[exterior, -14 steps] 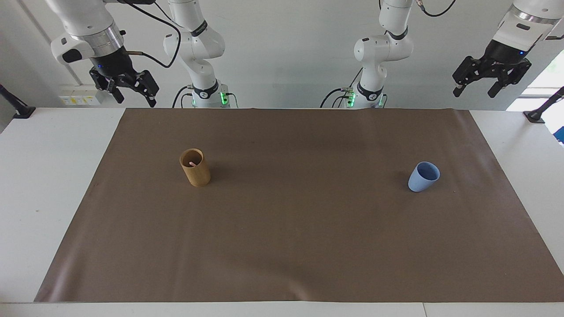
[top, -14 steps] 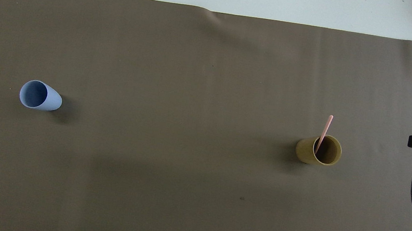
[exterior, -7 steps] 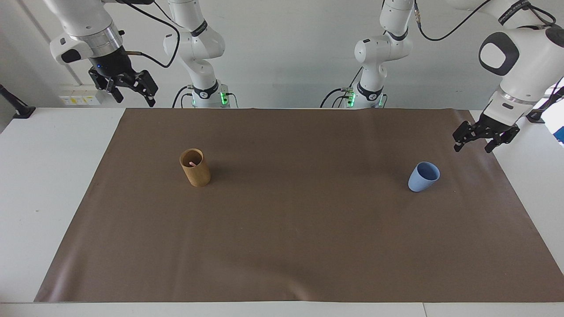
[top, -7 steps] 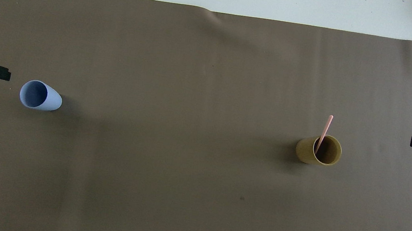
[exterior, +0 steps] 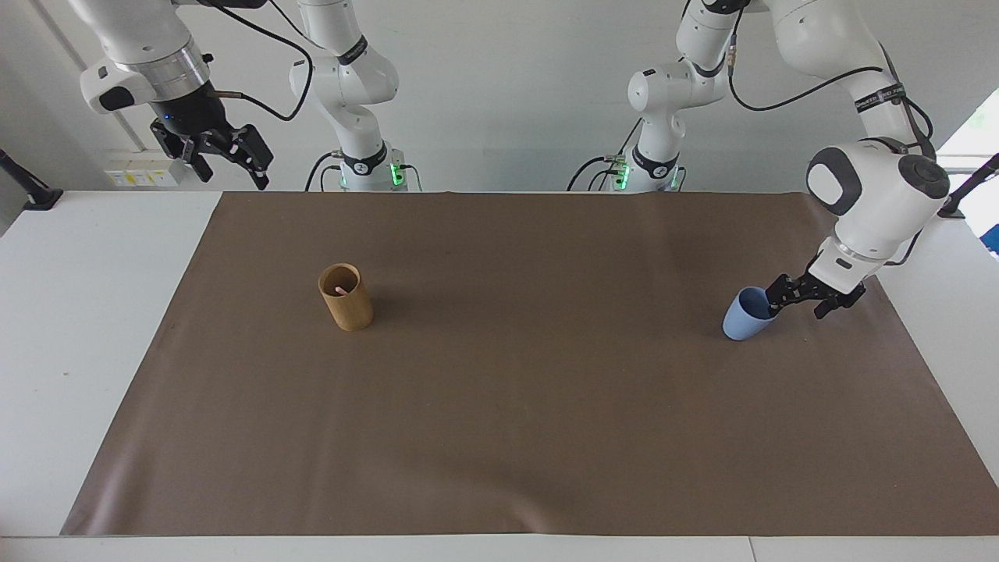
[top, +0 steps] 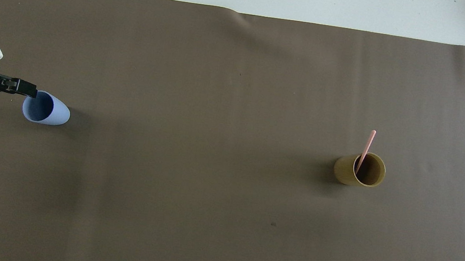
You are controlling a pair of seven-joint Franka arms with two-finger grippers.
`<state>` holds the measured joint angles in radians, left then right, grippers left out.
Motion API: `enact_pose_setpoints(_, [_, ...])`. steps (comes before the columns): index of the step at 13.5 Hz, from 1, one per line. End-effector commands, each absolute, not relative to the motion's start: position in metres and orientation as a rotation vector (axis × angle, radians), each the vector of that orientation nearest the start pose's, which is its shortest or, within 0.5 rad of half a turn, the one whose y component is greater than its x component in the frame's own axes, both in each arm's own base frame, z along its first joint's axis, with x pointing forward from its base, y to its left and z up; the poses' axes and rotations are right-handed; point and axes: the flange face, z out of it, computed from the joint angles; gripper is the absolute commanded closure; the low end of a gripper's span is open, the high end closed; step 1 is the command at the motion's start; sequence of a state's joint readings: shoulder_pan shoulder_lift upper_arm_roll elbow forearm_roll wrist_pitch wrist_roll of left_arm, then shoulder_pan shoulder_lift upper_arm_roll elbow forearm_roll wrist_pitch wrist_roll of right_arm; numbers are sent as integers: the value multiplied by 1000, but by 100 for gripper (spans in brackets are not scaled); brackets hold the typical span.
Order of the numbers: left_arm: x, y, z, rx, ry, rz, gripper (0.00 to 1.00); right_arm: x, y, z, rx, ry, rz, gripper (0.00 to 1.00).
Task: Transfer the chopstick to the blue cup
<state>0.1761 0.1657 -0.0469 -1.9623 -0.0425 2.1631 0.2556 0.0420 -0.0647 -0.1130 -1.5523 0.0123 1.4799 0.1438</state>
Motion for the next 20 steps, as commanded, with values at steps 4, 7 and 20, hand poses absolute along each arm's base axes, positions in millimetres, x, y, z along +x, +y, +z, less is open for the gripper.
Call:
enact_pose_setpoints(4, [574, 73, 384, -3210, 148, -52, 98, 531, -18, 637, -3112, 222, -36, 0])
enact_pose_setpoints(7, [570, 68, 383, -3217, 163, -1, 100, 541, 7, 615, -3116, 152, -22, 0])
enact_pose_setpoints(20, [555, -157, 422, -3228, 74, -134, 100, 552, 40, 514, -3096, -110, 144, 0])
